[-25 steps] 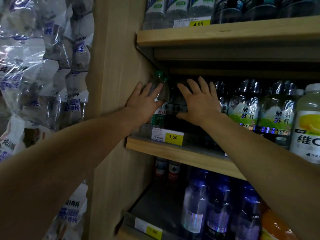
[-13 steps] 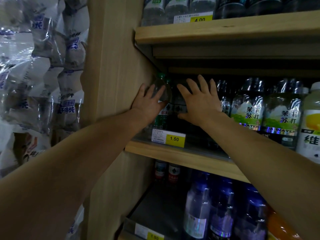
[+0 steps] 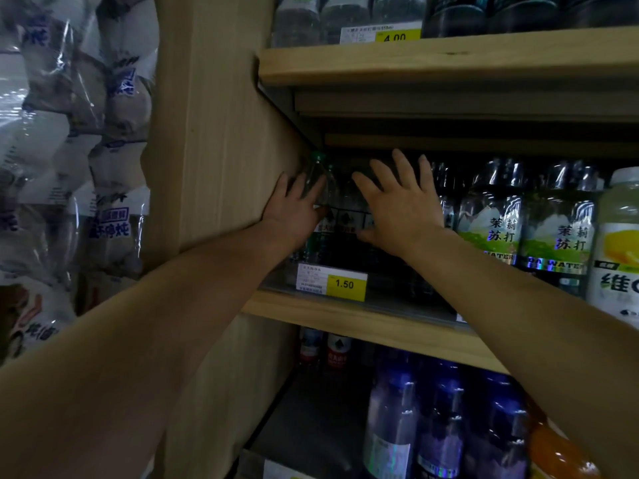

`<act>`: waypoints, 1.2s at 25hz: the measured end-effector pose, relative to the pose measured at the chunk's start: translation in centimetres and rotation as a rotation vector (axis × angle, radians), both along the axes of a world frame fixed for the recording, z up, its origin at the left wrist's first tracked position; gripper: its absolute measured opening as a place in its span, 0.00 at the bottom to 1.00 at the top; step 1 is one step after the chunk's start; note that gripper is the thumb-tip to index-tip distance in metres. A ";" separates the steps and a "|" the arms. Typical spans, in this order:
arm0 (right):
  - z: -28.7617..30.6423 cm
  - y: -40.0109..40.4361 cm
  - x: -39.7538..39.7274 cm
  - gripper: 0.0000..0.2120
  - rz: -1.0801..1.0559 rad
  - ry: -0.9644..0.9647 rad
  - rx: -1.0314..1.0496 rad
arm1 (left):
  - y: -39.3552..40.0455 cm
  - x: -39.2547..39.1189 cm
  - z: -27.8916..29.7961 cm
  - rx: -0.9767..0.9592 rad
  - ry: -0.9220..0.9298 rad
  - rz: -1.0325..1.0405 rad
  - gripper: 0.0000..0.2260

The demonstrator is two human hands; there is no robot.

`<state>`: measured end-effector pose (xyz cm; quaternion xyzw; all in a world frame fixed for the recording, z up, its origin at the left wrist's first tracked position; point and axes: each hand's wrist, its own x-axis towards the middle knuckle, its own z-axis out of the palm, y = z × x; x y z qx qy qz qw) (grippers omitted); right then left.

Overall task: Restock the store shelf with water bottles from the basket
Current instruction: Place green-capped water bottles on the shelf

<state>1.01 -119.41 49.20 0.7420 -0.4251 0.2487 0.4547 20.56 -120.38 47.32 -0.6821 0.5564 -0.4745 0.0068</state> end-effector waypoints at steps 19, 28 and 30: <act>-6.2 11.3 -4.6 0.40 0.076 -0.158 0.222 | 12.8 -2.5 -4.2 -0.055 0.945 -0.759 0.35; -19.0 19.9 -13.9 0.40 0.004 -0.217 0.509 | 23.2 -11.8 -18.5 0.097 1.007 -0.791 0.31; -22.5 22.6 -17.2 0.40 -0.026 -0.222 0.576 | 25.8 -15.3 -22.8 0.146 1.027 -0.817 0.32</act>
